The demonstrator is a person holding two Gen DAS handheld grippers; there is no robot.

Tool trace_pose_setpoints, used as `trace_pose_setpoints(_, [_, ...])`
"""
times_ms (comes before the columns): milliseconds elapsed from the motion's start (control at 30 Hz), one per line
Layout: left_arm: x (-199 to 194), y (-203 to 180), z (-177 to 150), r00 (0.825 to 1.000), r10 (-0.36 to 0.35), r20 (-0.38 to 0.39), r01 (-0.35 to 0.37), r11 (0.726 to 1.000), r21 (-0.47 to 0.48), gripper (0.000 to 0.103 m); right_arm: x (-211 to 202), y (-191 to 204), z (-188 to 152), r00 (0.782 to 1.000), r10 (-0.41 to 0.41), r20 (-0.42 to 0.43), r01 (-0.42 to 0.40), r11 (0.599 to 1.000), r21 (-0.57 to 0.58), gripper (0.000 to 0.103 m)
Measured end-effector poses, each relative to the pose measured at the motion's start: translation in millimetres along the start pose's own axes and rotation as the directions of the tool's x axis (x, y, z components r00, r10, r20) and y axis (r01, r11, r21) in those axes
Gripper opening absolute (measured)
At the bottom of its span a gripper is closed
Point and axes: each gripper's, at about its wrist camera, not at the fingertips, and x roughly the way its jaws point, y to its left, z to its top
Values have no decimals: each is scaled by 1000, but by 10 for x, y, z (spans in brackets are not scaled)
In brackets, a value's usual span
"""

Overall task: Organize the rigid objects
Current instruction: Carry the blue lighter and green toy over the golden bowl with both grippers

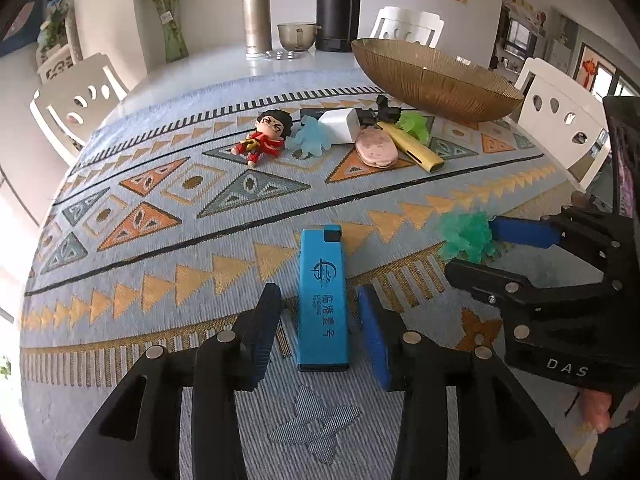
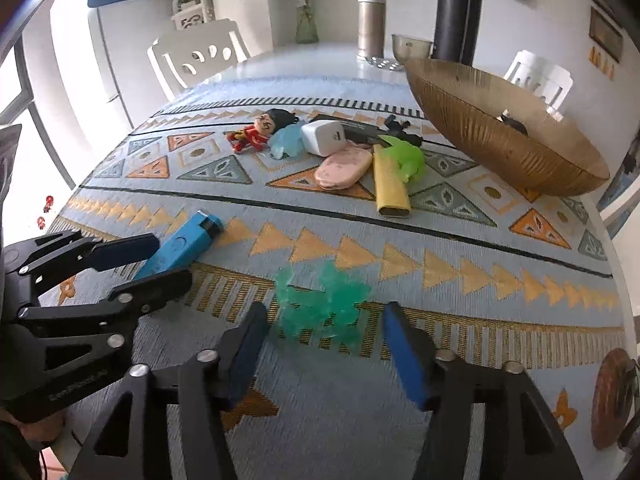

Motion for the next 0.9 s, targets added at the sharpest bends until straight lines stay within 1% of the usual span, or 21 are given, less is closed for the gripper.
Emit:
trace_pose_setpoints(33, [-4,-9,1,1000,0,5,0,1000,4,22,-9,31,-4,1000,-9,9,10,1000,-15,37])
trace_pose_setpoints(100, [-17,-38,-3,1000,7,10,-7,1000,15,21,-43,79,-15,999,-26,30,27,999,-39,36])
trace_pose_setpoints(200, [-88,-49,-7,999,9,42,-10,1000,21,21,-193,116,-54,994,-37,106,43,998,-53,36])
trace_pose_setpoints(233, [-136,-38,-6,998,-4,61,4,1000,13,21,-255,97,-63,990,-40,134,46,998,-43,36])
trace_pose_setpoints(300, [-197,-16,19,997,-22,79,22,1000,-3,21,-310,38,-63,988,-35,153,37,999,-13,36])
trace_pose_setpoints(400, [-339,-44,143,993,-26,113,26,1000,5,21,-376,-107,-43,985,-21,169,13,999,50,36])
trace_pose_setpoints(500, [-553,-83,368,983,-49,175,46,999,20,21,-509,-296,-9,981,-4,193,-20,992,123,36])
trace_pose_setpoints(567, [-655,-107,524,976,-63,208,60,998,23,21,-637,-400,42,976,-12,219,-23,987,160,36])
trace_pose_setpoints(667, [-755,-167,814,964,-94,247,88,996,32,21,-925,-619,204,960,-62,272,-1,974,225,36])
trace_pose_setpoints(800, [-808,-321,1250,946,-120,301,111,993,48,21,-1289,-944,534,930,-156,334,47,949,311,36])
trace_pose_setpoints(900, [-754,-445,1559,930,-151,335,139,988,61,21,-1411,-1101,746,903,-247,351,112,925,362,36])
